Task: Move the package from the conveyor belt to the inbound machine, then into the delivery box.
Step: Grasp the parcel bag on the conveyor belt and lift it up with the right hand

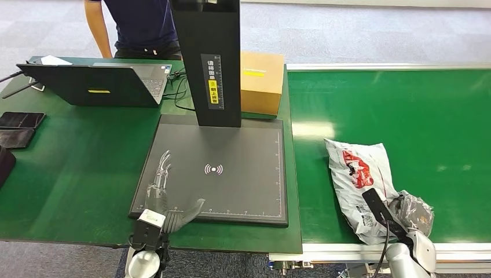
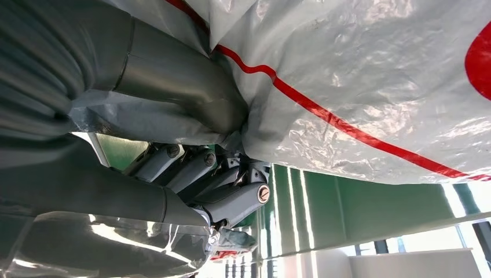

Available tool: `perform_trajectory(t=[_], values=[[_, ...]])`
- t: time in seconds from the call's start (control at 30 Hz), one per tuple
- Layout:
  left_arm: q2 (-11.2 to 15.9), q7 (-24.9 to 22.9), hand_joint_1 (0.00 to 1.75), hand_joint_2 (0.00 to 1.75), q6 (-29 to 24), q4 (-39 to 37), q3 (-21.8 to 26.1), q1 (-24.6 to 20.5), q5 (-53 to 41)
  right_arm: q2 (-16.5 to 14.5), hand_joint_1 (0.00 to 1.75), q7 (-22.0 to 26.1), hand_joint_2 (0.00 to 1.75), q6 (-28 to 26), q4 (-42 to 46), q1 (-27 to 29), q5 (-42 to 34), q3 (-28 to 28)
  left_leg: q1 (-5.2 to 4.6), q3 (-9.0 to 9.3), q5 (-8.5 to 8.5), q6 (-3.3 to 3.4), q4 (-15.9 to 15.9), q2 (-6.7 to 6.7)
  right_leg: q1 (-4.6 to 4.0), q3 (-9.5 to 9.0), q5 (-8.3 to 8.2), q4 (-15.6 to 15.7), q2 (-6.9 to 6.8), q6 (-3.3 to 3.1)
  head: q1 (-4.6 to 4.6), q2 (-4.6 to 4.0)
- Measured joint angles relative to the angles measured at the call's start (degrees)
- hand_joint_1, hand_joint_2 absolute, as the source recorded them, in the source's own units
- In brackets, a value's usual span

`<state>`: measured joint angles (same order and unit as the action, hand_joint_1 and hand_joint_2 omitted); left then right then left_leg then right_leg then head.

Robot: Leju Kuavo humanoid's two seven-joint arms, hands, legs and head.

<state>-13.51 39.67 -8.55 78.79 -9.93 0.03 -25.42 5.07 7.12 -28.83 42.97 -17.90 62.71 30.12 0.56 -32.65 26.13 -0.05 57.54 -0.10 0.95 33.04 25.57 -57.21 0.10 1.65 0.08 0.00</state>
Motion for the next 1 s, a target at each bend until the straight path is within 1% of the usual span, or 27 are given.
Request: perform_trajectory(t=[0.53, 0.67, 0.83, 1.0], values=[[-0.3, 0.0, 0.0, 1.75, 0.0, 0.0, 0.6, 0.0, -0.2, -1.0, 1.75, 0.2, 1.75, 0.1, 1.7, 0.6, -0.1, 0.0, 0.0, -0.02, 0.0, 0.0, 0.0, 0.0, 0.0, 0.03, 0.0, 0.0, 0.0, 0.0, -0.01, 0.0], [-0.3, 0.0, 0.0, 1.75, 0.0, 0.0, 0.6, 0.0, -0.2, -1.2, 1.75, 1.1, 1.75, -0.1, 2.6, 1.0, -0.6, 0.0, 0.0, -0.04, 0.0, 0.0, 0.0, 0.0, 0.0, 0.03, 0.0, 0.0, 0.0, 0.0, -0.01, 0.0], [-0.3, 0.1, 0.0, 1.75, 0.0, 0.0, 0.6, 0.0, -0.3, -2.6, 1.75, 2.1, 1.75, -0.6, 8.1, 2.5, -1.3, -1.3, 0.0, -0.06, 0.0, 0.0, 0.0, 0.0, 0.0, 0.06, 0.0, 0.0, 0.0, 0.0, -0.01, 0.0], [-0.3, 0.4, 0.0, 1.75, -0.1, -0.2, 0.6, -0.2, 0.3, -4.6, 1.75, 4.4, 1.75, -2.7, 16.1, 4.7, -3.2, -4.5, 0.0, -0.07, -0.01, -0.01, 0.0, 0.0, -0.01, 0.09, 0.0, 0.0, 0.0, 0.0, -0.01, 0.0]])
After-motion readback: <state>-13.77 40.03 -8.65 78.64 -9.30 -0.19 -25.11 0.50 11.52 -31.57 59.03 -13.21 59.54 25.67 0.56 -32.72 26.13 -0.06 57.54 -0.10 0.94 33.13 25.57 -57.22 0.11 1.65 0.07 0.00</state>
